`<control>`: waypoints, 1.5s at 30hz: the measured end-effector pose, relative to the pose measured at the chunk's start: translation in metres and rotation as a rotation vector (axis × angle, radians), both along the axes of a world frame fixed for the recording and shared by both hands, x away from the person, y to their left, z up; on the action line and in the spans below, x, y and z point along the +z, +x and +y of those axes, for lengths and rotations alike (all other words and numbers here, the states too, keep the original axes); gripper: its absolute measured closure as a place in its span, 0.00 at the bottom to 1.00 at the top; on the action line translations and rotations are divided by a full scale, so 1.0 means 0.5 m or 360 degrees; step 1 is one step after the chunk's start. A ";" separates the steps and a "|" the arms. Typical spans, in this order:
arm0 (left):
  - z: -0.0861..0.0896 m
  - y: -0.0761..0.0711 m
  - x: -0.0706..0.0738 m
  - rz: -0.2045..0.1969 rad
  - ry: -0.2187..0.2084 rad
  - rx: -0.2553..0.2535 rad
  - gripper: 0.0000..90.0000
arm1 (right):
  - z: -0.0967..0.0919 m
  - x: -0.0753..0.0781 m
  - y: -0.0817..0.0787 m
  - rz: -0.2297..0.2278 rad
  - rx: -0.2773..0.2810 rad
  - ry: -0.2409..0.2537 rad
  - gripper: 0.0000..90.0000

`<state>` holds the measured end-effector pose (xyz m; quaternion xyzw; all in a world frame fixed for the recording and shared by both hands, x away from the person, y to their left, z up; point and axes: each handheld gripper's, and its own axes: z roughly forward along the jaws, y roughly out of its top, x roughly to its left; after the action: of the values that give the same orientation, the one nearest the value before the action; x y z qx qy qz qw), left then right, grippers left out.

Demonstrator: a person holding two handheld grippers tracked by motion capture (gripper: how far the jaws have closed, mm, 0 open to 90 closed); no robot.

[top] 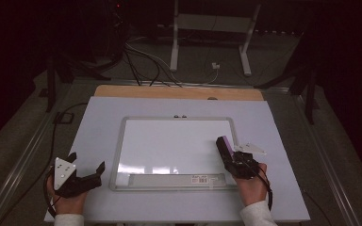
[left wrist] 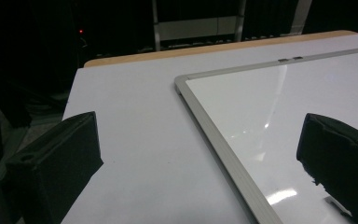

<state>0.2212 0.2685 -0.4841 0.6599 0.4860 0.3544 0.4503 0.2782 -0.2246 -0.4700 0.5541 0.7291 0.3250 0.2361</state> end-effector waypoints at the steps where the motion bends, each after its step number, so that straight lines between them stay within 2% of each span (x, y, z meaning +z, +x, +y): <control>1: 0.000 0.000 0.000 0.0000 0.0000 0.0000 0.01 | -0.001 0.000 -0.001 0.0000 -0.0002 0.0000 0.70; 18: 0.001 -0.001 0.001 -0.0012 -0.0005 0.0006 0.01 | -0.007 -0.006 -0.018 0.0006 -0.0029 -0.0013 0.70; 45: 0.000 -0.002 0.002 -0.0013 -0.0004 0.0008 0.01 | -0.017 -0.015 -0.034 0.0023 -0.0085 0.0013 0.70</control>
<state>0.2200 0.2686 -0.4832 0.6566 0.4864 0.3576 0.4521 0.2613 -0.2329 -0.4776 0.5766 0.7144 0.3175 0.2373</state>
